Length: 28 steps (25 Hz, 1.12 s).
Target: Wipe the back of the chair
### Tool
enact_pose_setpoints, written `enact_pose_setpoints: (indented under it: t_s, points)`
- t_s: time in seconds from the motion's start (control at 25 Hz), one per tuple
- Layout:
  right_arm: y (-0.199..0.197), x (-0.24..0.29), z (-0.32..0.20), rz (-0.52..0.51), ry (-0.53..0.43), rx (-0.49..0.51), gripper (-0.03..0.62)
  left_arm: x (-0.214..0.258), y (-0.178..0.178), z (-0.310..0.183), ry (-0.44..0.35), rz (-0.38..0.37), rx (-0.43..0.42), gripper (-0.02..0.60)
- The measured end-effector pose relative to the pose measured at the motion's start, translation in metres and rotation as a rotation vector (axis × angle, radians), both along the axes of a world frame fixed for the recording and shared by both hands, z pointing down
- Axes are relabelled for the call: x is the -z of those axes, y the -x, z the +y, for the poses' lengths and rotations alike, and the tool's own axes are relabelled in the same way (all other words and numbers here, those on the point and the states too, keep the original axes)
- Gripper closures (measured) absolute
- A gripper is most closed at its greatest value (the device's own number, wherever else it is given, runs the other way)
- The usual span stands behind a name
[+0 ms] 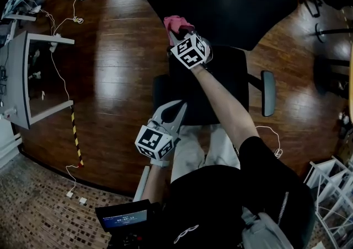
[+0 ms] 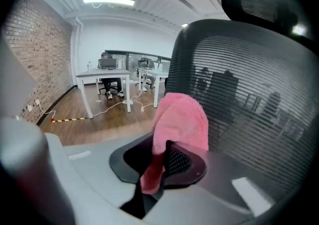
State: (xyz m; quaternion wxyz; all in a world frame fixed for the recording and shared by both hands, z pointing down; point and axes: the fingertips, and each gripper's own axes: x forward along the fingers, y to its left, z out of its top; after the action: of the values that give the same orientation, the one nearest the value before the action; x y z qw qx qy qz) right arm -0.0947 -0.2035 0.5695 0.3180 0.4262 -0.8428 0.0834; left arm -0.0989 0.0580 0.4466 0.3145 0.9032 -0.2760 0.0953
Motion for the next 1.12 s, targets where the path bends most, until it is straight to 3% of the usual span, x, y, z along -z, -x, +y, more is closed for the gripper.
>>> enact_pose_setpoints:
  t_s: [0.24, 0.36, 0.96, 1.12]
  points:
    - [0.024, -0.012, 0.013, 0.013, 0.003, 0.134, 0.553, -0.001, -0.006, -0.002, -0.004, -0.002, -0.01, 0.591]
    - [0.009, -0.019, 0.016, 0.021, 0.01, 0.116, 0.553, -0.003, -0.011, -0.002, -0.003, -0.005, -0.015, 0.591]
    - [-0.166, -0.033, 0.034, 0.031, 0.006, -0.097, 0.553, -0.021, -0.096, 0.012, 0.021, -0.001, -0.138, 0.591]
    - [-0.219, -0.034, 0.042, 0.019, 0.013, -0.193, 0.551, -0.022, -0.118, 0.014, 0.021, -0.005, -0.165, 0.591]
